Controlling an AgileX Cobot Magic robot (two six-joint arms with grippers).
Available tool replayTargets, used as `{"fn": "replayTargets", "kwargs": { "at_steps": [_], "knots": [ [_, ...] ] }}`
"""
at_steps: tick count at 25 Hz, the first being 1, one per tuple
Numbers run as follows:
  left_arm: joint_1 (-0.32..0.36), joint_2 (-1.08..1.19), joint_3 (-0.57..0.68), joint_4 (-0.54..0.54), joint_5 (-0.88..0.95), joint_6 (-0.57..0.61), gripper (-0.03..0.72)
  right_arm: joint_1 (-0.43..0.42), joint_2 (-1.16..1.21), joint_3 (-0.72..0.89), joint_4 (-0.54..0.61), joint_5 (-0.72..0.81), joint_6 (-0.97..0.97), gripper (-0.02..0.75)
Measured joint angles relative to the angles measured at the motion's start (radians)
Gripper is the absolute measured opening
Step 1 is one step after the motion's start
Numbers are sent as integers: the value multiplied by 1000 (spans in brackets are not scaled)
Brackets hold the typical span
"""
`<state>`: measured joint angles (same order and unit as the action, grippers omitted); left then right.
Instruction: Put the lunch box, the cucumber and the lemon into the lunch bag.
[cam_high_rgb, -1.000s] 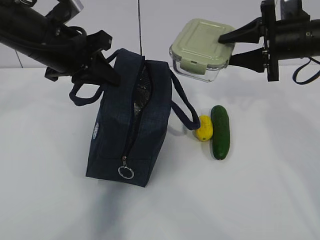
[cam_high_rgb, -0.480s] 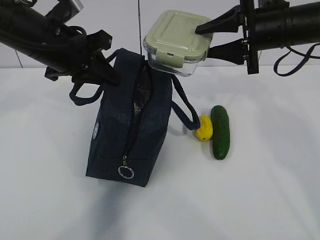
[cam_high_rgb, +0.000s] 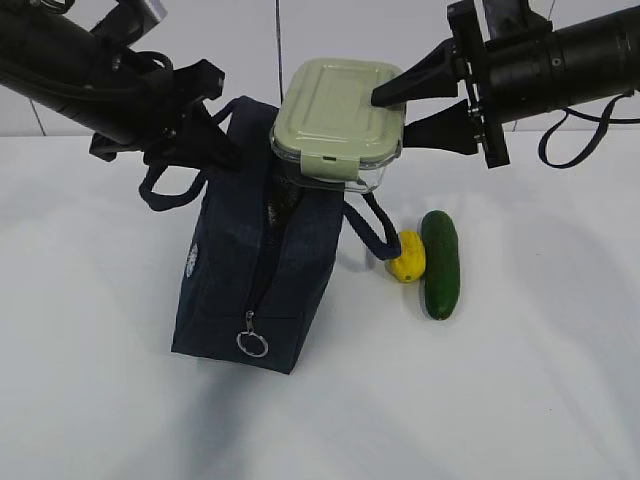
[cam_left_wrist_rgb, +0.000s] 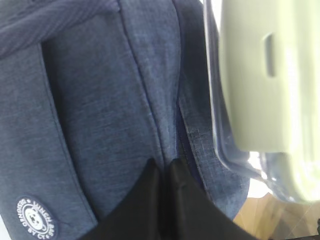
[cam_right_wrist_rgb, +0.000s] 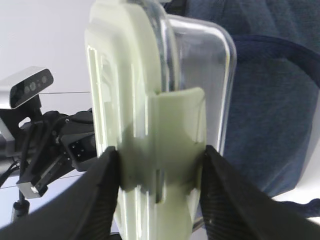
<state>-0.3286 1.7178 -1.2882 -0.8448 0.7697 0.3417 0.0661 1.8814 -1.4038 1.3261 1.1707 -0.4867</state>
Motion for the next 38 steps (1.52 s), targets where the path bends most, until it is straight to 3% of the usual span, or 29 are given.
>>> {"fn": "replayTargets", "kwargs": {
  "at_steps": [18, 38],
  "knots": [
    [-1, 0, 0, -20, -2, 0, -5, 4, 66, -2, -51, 2, 1, 368],
    [-1, 0, 0, -48, 7, 0, -5, 117, 147, -8, -122, -34, 2, 367]
  ]
}}
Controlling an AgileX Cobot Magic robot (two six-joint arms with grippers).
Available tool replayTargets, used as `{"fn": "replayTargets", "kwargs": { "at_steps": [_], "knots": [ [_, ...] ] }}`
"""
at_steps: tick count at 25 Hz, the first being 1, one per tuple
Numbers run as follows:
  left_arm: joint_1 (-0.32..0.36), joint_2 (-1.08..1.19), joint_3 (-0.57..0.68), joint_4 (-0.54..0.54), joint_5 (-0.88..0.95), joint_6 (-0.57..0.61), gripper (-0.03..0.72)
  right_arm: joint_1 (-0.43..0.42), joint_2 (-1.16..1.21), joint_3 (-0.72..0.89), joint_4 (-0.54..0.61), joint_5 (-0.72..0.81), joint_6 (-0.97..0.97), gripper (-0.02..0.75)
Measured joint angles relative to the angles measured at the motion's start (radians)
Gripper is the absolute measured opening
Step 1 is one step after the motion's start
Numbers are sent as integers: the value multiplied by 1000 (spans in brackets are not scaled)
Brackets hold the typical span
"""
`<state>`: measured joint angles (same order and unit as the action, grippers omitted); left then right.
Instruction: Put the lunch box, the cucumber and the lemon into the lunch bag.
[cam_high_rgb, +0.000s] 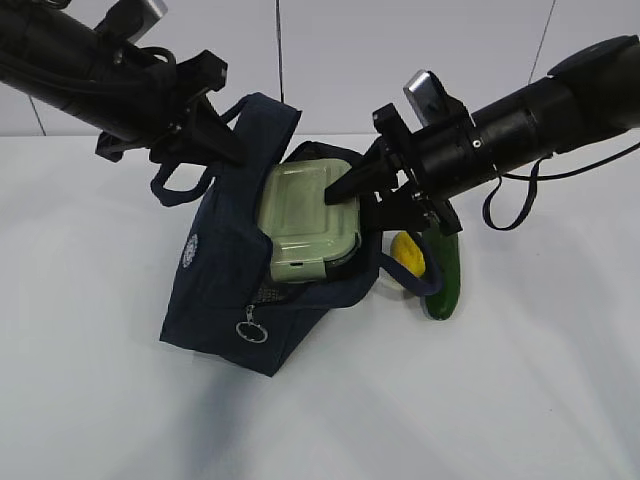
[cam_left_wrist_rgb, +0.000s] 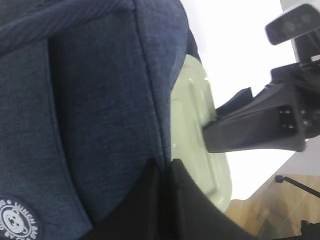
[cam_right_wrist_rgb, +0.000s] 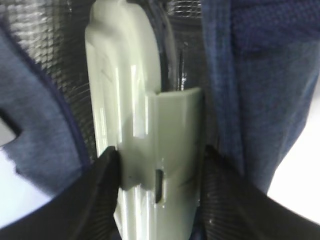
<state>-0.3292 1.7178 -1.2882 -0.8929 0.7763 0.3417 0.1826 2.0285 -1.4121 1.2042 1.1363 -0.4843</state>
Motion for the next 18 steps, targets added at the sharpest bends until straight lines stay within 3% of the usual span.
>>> {"fn": "replayTargets", "kwargs": {
  "at_steps": [8, 18],
  "knots": [
    [-2, 0, 0, -2, 4, 0, -5, 25, 11, 0, 103, -73, -66, 367],
    [-2, 0, 0, -2, 4, 0, -5, 110, 15, 0, 114, -214, -119, 367]
  ]
}}
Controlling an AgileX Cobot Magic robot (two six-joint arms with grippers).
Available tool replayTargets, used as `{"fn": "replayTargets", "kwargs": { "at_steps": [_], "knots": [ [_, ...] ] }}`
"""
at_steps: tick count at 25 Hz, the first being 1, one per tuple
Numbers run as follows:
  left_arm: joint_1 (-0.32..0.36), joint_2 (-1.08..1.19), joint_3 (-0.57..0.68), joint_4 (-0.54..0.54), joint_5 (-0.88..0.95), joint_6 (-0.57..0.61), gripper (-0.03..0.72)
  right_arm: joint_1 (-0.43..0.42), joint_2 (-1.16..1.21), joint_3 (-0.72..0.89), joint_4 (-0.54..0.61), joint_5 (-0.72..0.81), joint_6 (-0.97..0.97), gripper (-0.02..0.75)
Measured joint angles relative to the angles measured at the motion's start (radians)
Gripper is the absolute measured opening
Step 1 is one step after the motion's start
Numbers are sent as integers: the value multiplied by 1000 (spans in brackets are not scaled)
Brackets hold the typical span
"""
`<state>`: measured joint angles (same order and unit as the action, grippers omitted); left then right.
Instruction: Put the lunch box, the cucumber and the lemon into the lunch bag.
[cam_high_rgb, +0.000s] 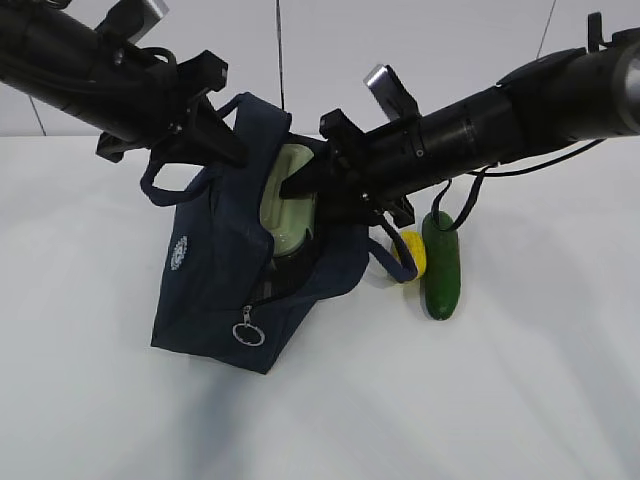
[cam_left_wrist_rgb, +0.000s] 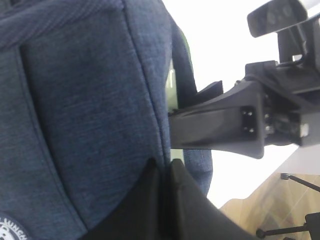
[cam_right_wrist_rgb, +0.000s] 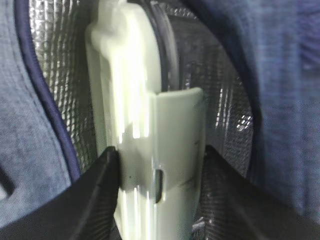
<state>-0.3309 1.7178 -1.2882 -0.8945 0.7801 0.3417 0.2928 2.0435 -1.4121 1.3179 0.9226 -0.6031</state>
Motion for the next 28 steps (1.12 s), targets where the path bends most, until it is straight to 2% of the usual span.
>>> {"fn": "replayTargets", "kwargs": {
  "at_steps": [8, 17, 28],
  "knots": [
    [0, 0, 0, -6, 9, 0, -5, 19, 55, -1, 47, -7, -24, 367],
    [0, 0, 0, -24, 14, 0, -5, 32, 120, -1, 215, 62, -141, 367],
    [0, 0, 0, -66, 32, 0, -5, 32, 123, -1, 238, 66, -221, 367]
  ]
}}
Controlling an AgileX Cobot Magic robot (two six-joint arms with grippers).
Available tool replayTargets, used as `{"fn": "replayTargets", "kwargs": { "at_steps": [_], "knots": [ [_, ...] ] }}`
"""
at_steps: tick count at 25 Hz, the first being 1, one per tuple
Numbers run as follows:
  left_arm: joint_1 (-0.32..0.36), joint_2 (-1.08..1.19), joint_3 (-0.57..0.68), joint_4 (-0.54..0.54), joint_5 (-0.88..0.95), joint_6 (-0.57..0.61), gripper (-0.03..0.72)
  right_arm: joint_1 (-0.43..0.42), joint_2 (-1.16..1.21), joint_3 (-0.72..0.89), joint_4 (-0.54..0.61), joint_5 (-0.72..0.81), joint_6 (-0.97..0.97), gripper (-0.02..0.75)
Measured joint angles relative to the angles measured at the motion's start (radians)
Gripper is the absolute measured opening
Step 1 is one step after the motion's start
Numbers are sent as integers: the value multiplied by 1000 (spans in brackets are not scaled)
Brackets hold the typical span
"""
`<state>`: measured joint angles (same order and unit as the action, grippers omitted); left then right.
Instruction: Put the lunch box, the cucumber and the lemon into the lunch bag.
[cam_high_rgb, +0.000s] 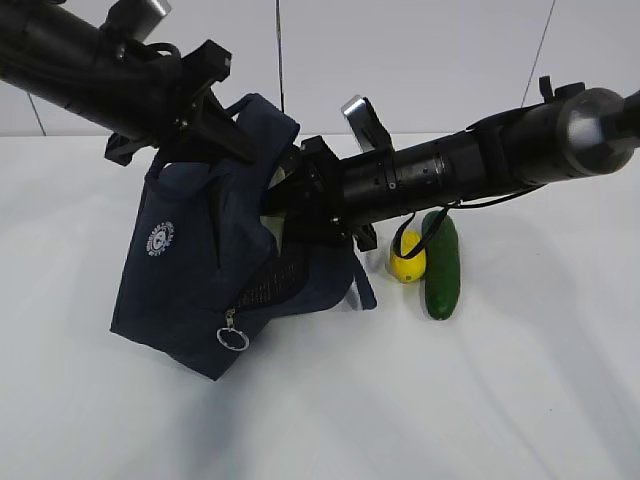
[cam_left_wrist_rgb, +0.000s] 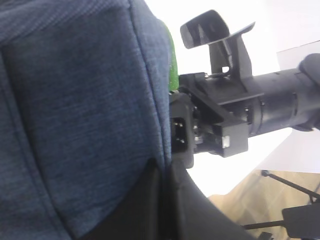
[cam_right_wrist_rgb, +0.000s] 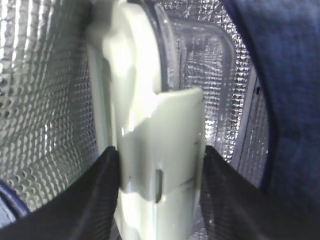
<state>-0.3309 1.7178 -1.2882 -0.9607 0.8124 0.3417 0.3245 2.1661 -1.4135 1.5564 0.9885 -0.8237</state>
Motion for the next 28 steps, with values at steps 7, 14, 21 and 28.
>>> {"fn": "replayTargets", "kwargs": {
  "at_steps": [7, 14, 21, 28],
  "knots": [
    [0, 0, 0, -8, 0, 2, -5, 0, 0, 0, 2, 0, -42, 369],
    [0, 2, 0, -6, 0, 4, -5, 0, 0, -4, 40, 36, -78, 466],
    [0, 2, 0, -6, 2, 16, -5, 0, 0, -4, 42, 100, -80, 475],
    [0, 2, 0, -6, 2, 25, -5, 0, 0, -4, 25, 152, -82, 475]
  ]
}}
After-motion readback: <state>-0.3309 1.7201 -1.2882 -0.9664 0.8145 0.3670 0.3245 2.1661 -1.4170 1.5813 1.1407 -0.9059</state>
